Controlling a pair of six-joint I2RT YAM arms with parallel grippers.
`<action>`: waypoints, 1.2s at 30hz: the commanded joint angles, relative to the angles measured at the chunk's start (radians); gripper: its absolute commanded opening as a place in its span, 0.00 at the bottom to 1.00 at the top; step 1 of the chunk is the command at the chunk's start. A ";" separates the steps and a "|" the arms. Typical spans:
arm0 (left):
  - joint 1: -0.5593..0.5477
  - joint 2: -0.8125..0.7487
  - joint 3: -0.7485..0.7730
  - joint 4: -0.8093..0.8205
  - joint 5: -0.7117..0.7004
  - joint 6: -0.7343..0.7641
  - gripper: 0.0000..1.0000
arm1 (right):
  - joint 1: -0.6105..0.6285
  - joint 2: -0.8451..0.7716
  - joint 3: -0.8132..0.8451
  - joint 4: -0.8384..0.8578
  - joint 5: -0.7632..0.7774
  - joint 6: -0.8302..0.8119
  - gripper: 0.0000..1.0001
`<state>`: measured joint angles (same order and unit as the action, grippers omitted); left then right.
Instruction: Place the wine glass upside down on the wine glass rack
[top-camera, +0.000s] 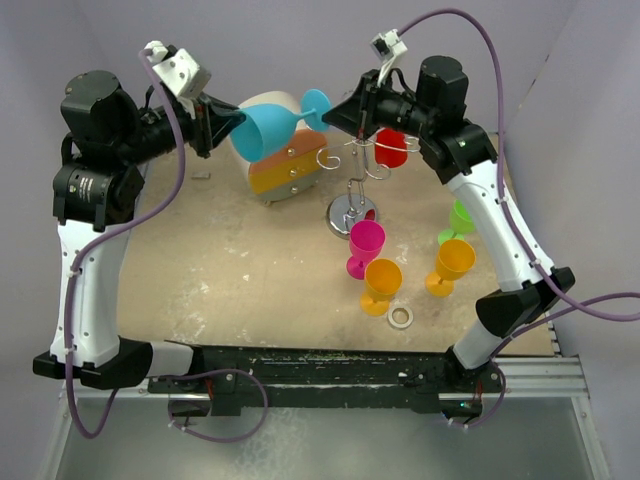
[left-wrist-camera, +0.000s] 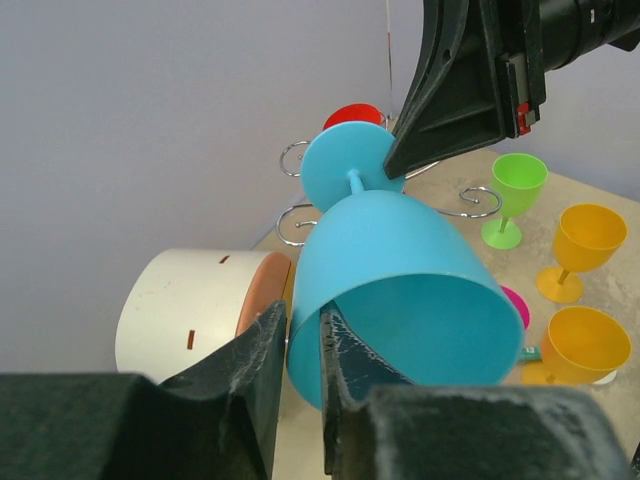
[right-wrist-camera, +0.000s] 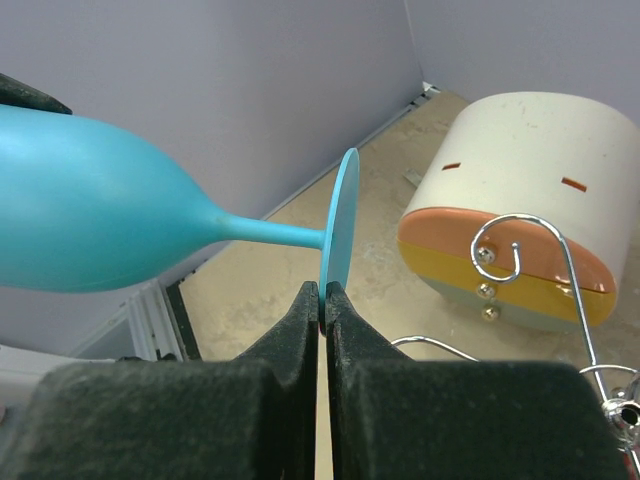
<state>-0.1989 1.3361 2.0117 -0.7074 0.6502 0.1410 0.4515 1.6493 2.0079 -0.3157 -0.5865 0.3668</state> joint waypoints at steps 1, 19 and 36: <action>0.002 -0.045 -0.024 0.045 -0.001 0.005 0.32 | 0.004 -0.013 0.069 -0.018 0.082 -0.084 0.00; 0.078 -0.150 -0.078 -0.026 -0.232 0.095 0.99 | -0.014 -0.021 0.210 -0.067 0.599 -0.524 0.00; 0.092 -0.158 -0.121 -0.017 -0.226 0.130 0.99 | -0.012 0.109 0.317 0.080 0.741 -0.906 0.00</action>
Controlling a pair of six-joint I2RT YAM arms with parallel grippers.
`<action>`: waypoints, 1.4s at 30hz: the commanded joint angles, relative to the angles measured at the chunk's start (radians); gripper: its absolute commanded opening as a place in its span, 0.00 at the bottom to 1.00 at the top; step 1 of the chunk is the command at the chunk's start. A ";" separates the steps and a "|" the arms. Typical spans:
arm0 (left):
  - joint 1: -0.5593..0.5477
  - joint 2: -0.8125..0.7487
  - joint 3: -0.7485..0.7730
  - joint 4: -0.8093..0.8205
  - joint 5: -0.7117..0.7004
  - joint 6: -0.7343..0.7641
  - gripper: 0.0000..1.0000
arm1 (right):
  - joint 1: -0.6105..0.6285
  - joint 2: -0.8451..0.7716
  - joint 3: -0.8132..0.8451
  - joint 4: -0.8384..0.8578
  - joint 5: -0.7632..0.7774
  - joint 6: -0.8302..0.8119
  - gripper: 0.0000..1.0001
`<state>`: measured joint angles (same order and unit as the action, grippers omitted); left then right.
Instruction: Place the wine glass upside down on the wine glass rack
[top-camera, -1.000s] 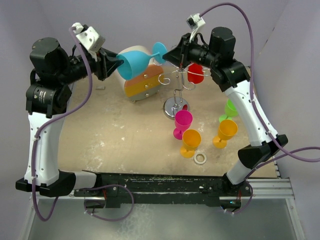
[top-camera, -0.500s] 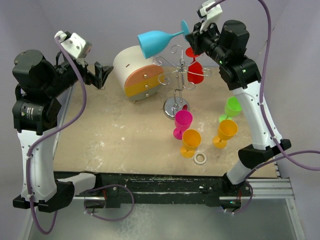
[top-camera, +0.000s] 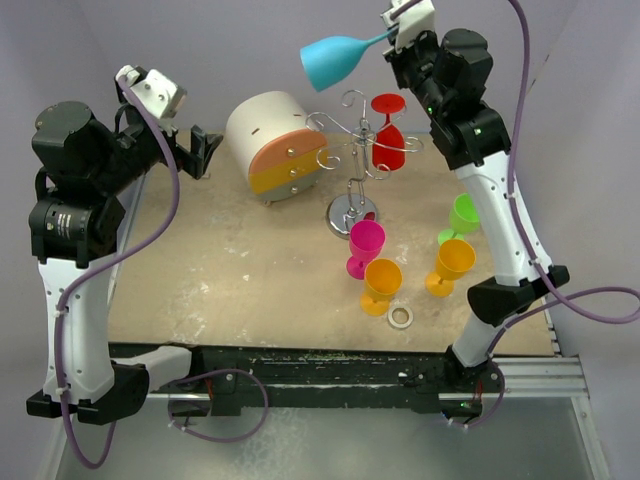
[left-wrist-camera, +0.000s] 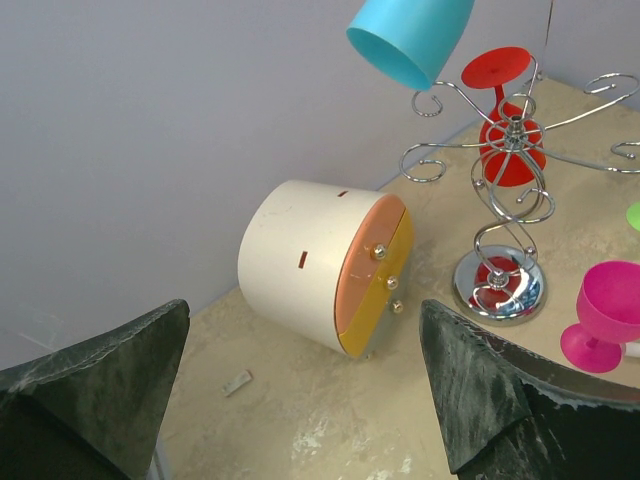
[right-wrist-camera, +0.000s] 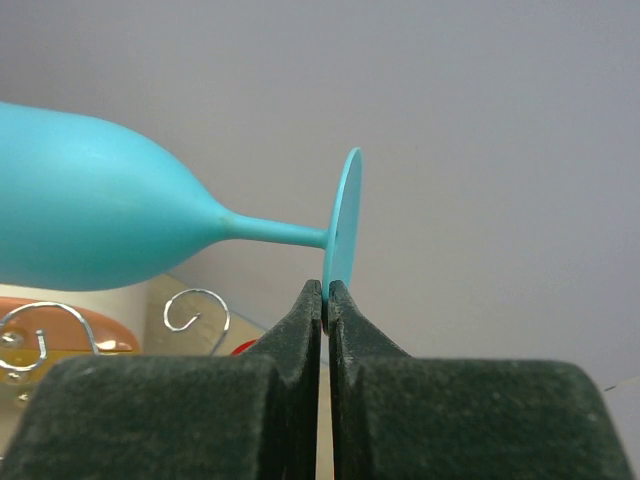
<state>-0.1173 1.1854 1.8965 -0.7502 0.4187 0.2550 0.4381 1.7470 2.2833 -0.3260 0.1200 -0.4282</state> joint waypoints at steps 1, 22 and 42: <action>0.010 -0.006 -0.006 0.026 0.008 0.016 0.99 | 0.002 0.016 0.040 0.102 0.039 -0.136 0.00; 0.016 0.009 -0.005 0.026 0.041 0.018 0.99 | 0.020 0.107 0.025 0.162 -0.017 -0.399 0.00; 0.016 0.012 -0.011 0.022 0.052 0.020 0.99 | 0.034 0.146 -0.015 0.164 -0.138 -0.703 0.00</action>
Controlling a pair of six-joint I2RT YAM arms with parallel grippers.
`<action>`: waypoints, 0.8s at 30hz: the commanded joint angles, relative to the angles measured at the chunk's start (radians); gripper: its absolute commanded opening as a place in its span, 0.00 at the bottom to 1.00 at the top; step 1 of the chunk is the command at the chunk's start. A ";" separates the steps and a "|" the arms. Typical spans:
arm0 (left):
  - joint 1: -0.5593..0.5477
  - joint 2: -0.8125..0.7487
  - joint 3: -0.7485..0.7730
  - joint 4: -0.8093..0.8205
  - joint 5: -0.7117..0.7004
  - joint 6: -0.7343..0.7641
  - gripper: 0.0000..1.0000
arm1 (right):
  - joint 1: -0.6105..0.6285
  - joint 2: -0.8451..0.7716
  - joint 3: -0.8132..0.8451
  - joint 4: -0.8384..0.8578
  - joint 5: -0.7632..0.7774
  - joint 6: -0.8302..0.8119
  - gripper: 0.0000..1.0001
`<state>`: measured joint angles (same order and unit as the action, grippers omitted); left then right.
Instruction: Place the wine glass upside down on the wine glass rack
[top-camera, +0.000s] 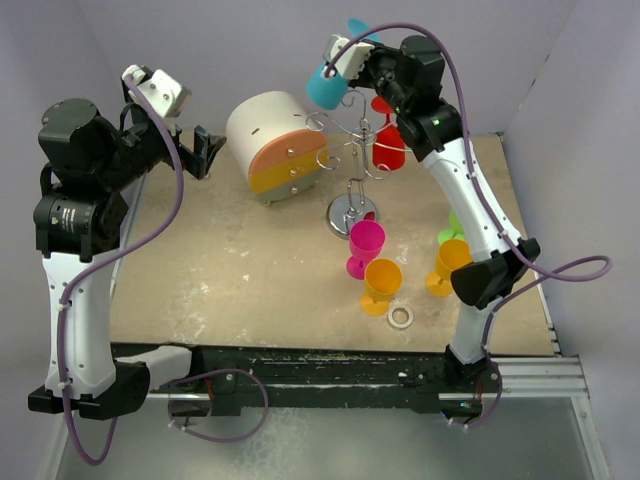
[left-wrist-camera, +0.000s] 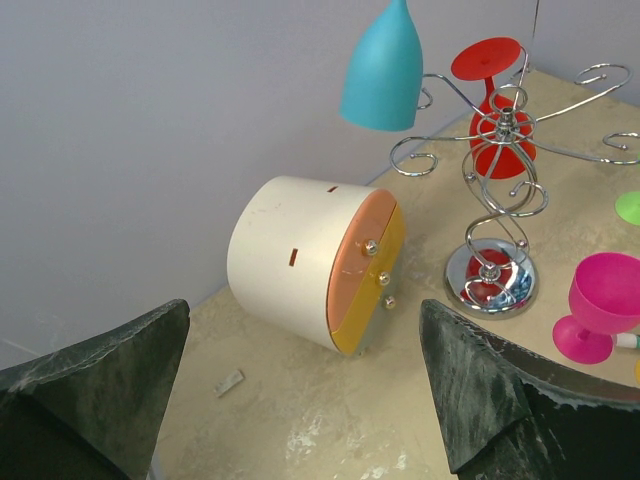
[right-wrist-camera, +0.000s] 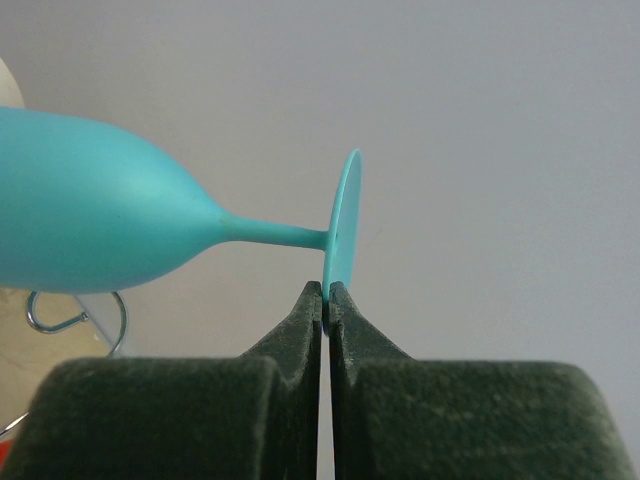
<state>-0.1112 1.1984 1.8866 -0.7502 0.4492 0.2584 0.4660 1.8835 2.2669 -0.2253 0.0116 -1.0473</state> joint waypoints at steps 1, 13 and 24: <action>0.010 0.000 -0.001 0.022 0.022 0.016 0.99 | 0.006 0.012 0.002 0.061 -0.037 -0.095 0.00; 0.010 -0.002 -0.010 0.023 0.020 0.021 0.99 | 0.007 0.048 0.005 -0.014 -0.119 -0.256 0.00; 0.010 0.004 -0.009 0.022 0.029 0.019 0.99 | 0.007 0.038 0.010 -0.173 -0.162 -0.427 0.00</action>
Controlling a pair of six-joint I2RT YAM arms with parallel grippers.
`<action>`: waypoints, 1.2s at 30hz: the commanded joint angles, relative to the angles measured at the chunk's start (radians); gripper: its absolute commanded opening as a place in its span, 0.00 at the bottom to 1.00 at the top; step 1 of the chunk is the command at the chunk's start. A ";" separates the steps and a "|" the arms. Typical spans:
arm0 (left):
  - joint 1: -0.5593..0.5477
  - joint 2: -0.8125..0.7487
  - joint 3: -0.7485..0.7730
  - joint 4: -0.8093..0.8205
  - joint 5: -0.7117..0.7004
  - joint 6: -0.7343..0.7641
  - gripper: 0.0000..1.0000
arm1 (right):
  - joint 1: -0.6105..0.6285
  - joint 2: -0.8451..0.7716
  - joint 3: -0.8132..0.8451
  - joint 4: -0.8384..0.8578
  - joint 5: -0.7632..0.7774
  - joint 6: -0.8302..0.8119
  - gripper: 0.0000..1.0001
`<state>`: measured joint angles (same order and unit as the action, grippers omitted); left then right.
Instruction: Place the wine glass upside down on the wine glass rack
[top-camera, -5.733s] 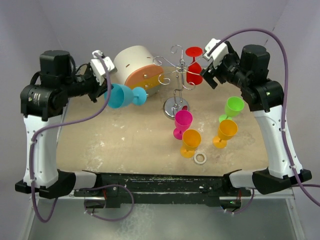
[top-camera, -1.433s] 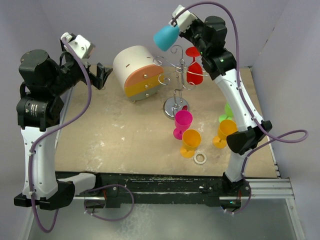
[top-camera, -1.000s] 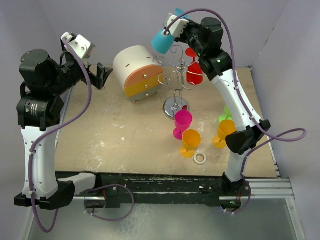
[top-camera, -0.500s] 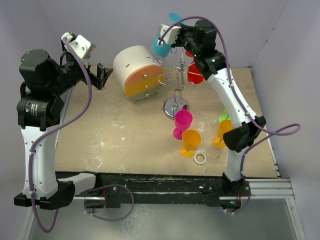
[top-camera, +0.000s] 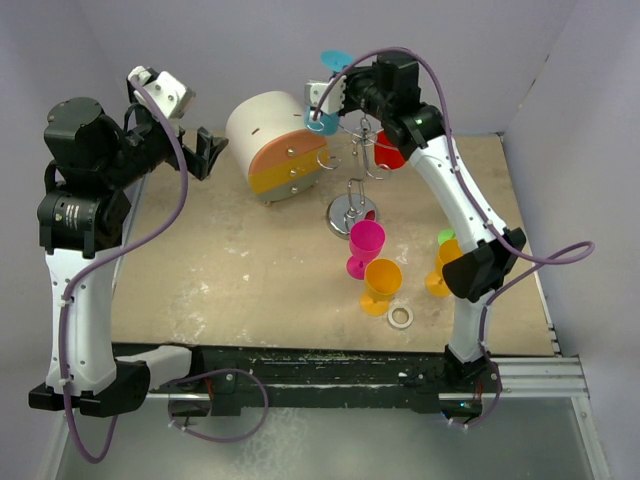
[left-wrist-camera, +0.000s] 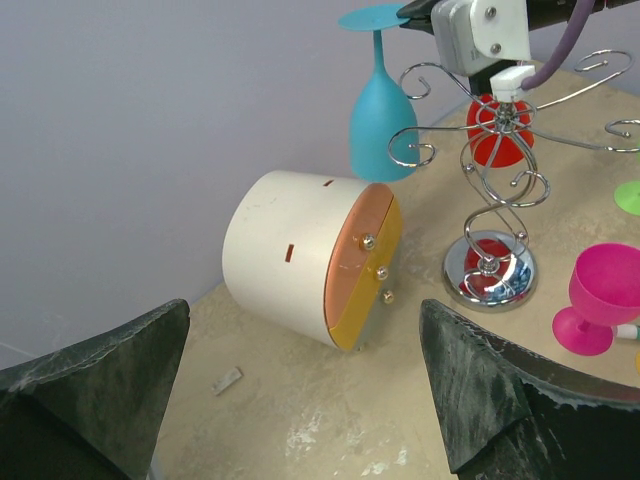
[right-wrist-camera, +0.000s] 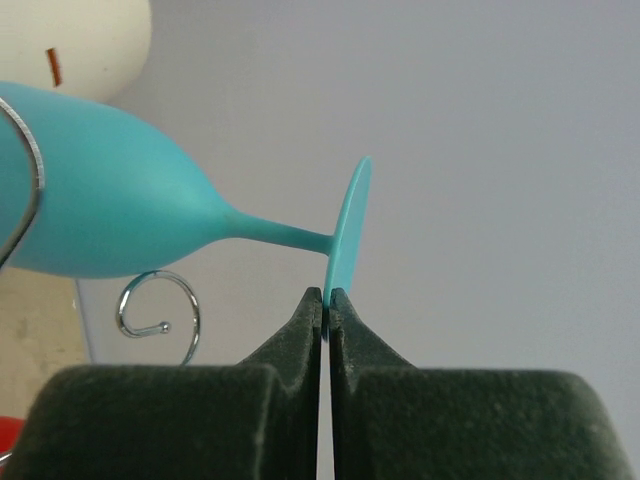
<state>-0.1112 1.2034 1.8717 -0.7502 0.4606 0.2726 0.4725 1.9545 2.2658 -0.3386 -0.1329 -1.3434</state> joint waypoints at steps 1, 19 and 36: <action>0.010 -0.001 0.006 0.022 0.018 0.005 0.99 | 0.001 -0.032 0.013 -0.079 -0.023 -0.148 0.00; 0.010 -0.009 -0.002 0.020 0.026 0.008 0.99 | 0.001 -0.080 -0.017 -0.199 -0.068 -0.255 0.00; 0.010 -0.018 -0.012 0.021 0.038 0.009 0.99 | 0.001 -0.167 -0.160 -0.070 0.072 -0.166 0.00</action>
<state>-0.1112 1.2037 1.8660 -0.7502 0.4763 0.2729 0.4763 1.8423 2.1311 -0.4946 -0.1413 -1.5517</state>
